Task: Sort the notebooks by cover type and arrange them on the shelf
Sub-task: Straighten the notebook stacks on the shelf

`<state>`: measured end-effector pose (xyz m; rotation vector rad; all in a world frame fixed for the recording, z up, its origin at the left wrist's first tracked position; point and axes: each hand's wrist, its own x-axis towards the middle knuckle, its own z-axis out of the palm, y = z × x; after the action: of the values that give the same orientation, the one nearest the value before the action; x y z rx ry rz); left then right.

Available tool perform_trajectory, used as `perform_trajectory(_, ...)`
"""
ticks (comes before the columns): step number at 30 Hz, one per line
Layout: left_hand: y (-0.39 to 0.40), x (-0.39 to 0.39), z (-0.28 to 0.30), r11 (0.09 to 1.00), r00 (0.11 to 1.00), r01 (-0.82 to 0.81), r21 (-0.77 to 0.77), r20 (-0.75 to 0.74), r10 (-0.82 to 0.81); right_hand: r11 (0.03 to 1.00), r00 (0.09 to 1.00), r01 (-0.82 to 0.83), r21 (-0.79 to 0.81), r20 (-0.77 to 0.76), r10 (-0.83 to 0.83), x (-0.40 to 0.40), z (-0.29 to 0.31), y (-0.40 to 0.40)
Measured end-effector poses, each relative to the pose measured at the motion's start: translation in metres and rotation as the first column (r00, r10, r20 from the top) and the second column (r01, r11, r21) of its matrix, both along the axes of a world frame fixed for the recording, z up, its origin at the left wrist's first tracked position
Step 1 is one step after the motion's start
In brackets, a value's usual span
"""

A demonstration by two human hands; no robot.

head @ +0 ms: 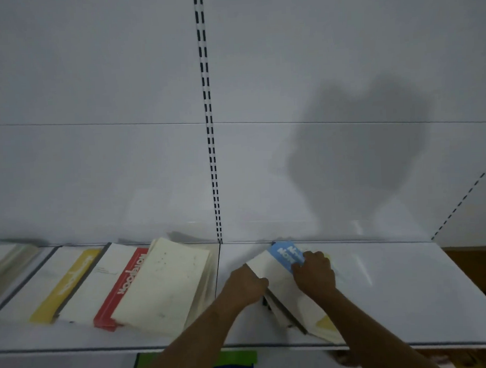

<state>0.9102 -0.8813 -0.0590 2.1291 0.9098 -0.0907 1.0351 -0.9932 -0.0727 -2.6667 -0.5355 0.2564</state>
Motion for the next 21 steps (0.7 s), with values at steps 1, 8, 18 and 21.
perform_trajectory(1,-0.007,0.004,-0.004,0.998,0.999,-0.046,-0.038,0.013,0.047,0.999,1.0,0.011,-0.043,-0.009,-0.012,0.008,-0.003,-0.008)
perform_trajectory(8,-0.044,0.026,-0.018,0.961,0.961,-0.277,0.019,0.01,0.277,0.994,0.997,-0.061,-0.094,0.039,0.065,0.026,-0.024,-0.037)
perform_trajectory(18,-0.065,0.012,-0.02,0.917,0.918,-0.396,0.048,0.039,0.395,0.982,0.982,-0.165,0.09,-0.082,0.172,0.005,-0.016,-0.033)
perform_trajectory(21,-0.051,-0.002,-0.002,0.869,0.852,-0.493,0.027,0.216,0.477,0.944,0.965,-0.173,0.281,-0.146,0.22,-0.007,0.002,-0.014)
